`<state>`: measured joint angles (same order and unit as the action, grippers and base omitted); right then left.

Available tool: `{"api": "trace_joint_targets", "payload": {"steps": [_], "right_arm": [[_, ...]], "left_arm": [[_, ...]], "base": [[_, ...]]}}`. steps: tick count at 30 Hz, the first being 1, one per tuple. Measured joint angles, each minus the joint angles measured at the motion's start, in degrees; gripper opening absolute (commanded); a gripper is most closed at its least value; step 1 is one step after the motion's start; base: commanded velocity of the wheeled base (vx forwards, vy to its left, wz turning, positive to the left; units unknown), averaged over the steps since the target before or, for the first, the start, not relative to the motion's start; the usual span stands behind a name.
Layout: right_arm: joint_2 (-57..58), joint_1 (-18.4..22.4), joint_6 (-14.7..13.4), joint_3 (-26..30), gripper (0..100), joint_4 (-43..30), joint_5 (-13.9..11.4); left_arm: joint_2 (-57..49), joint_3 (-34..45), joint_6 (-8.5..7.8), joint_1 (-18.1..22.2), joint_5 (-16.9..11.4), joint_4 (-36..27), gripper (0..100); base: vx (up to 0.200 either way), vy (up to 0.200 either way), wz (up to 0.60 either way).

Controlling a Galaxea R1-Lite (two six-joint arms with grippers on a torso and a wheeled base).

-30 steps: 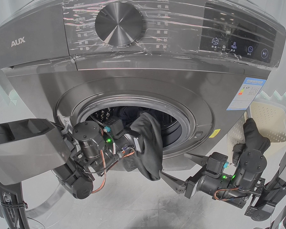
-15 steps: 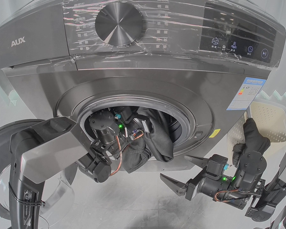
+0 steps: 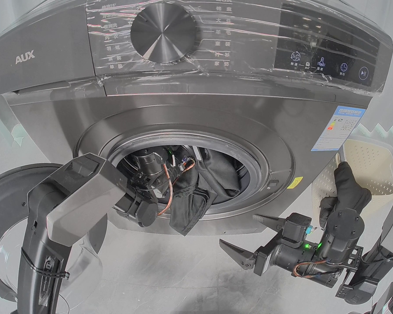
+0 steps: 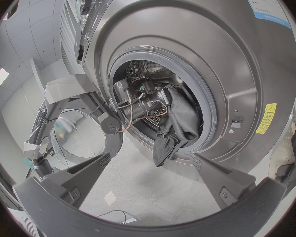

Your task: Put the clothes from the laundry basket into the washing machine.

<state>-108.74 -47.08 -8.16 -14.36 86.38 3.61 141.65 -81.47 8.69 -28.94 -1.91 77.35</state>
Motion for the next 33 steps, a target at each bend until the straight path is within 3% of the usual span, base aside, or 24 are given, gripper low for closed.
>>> {"api": "trace_joint_targets", "payload": {"steps": [11,12,16,21,28,33], "right_arm": [[-0.2,0.0,0.0,0.0,100,0.0,0.0],[-0.2,0.0,0.0,0.0,100,0.0,0.0],[-0.3,0.0,0.1,0.0,100,0.0,0.0],[-0.3,0.0,0.1,0.0,100,0.0,0.0],[-0.4,0.0,0.0,0.0,100,0.0,0.0],[-0.4,0.0,0.0,0.0,100,0.0,0.0]], "left_arm": [[6.6,-17.9,0.3,0.8,5.3,-6.6,0],[7.0,-18.6,0.41,1.0,5.6,-6.8,100],[7.3,-18.5,1.84,1.4,7.1,-7.6,100],[4.4,-12.2,4.24,1.4,6.7,-10.8,100],[-2.4,1.8,5.69,0.3,0.9,-16.8,100],[-5.2,8.5,4.61,-1.3,-2.8,-19.0,100]], "base": [[0.0,0.0,0.0],[0.0,0.0,0.0],[0.0,0.0,0.0],[0.0,0.0,0.0],[0.0,0.0,0.0],[0.0,0.0,0.0]]}}
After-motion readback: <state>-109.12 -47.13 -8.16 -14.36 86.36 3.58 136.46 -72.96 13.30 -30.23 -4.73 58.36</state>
